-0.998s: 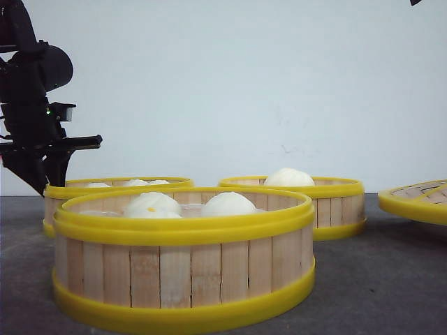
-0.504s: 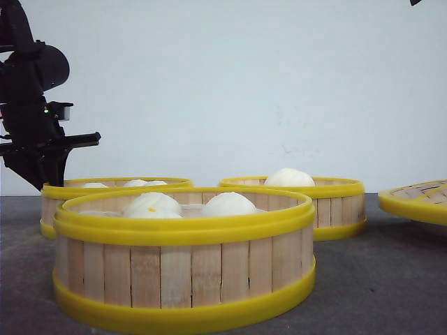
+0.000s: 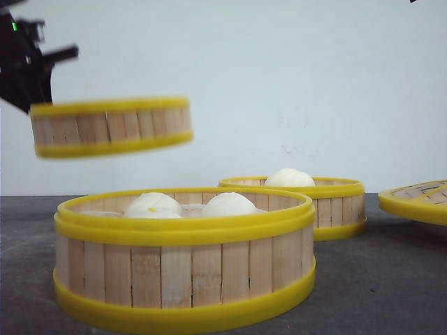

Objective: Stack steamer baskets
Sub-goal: 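Grip the basket rim with the left gripper and lift it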

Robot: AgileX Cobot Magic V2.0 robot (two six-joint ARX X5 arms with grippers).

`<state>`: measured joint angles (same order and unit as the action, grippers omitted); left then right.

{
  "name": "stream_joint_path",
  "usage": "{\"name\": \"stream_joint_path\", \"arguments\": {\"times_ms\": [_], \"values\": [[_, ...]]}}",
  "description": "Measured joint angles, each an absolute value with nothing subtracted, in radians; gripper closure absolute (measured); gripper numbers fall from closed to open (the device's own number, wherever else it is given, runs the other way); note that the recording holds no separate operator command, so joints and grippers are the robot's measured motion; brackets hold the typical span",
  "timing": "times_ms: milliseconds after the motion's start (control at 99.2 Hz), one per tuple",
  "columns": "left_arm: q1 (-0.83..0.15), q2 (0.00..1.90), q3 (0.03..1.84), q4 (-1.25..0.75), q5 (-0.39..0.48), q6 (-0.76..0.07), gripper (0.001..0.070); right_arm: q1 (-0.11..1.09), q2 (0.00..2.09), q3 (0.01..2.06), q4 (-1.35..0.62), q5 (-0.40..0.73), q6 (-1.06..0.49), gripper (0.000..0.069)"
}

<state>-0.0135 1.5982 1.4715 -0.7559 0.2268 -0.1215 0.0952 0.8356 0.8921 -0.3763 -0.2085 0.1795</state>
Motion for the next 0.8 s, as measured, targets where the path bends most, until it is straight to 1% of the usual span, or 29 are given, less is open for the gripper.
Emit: {"name": "stream_joint_path", "arguments": {"times_ms": [151, 504, 655, 797], "values": [[-0.064, 1.546, 1.472, -0.872, 0.231, -0.08, 0.0683, 0.096, 0.836, 0.892, -0.372, -0.209, 0.179, 0.035], [-0.271, 1.53, 1.468, -0.919, 0.235, -0.063, 0.0683, 0.095, 0.836, 0.892, -0.37, -0.21, 0.179, 0.0349], [-0.351, 1.53, 1.455, -0.936, 0.185, -0.059, 0.0683, 0.095, 0.836, 0.892, -0.377, -0.21, 0.179, 0.0346], [-0.385, 1.53, 1.436, -0.942, 0.17, -0.045, 0.0683, 0.095, 0.836, 0.892, -0.377, -0.21, 0.179, 0.0346]]}}
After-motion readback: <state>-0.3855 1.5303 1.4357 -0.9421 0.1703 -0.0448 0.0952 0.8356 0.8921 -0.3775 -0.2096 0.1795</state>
